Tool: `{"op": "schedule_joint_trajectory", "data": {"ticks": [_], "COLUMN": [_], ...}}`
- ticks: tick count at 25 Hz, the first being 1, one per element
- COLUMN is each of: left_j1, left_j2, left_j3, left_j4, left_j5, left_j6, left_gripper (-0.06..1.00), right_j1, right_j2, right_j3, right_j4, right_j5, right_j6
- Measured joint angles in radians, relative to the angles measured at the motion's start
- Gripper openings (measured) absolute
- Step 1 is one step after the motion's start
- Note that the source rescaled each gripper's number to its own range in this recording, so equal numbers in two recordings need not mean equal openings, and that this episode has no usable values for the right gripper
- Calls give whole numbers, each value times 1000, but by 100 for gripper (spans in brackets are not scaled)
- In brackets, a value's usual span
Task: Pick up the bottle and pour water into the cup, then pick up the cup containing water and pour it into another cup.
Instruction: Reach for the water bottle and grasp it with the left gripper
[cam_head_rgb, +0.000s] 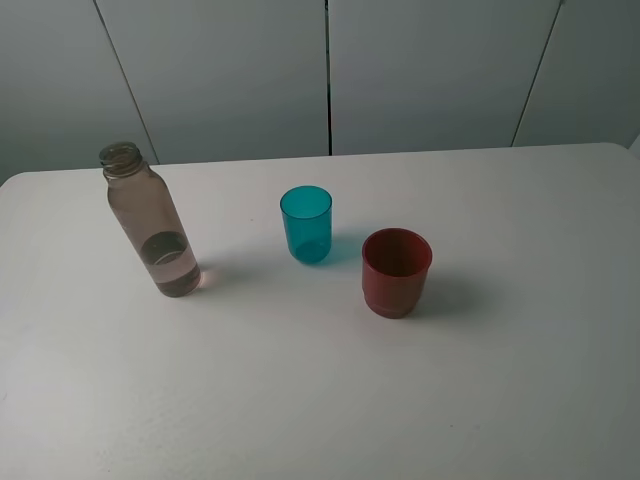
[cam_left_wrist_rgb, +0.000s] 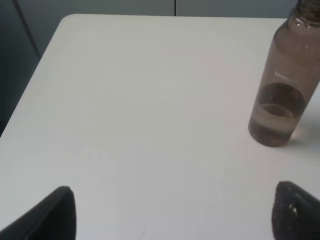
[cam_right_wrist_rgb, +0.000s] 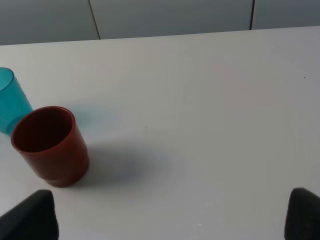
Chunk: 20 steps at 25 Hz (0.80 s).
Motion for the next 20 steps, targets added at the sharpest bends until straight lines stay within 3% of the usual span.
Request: {"op": "schedule_joint_trajectory", "data": {"ticks": [20], "left_j1": [-43], "left_j2": [0], "left_j3": [0], "left_j4": [2], "left_j5": [0], "left_j6": [0], "left_gripper": [100], "right_j1": [0], "right_j2": [0], "right_j3": [0], "right_j4": [0], "right_j5": [0], "right_j6": [0]}}
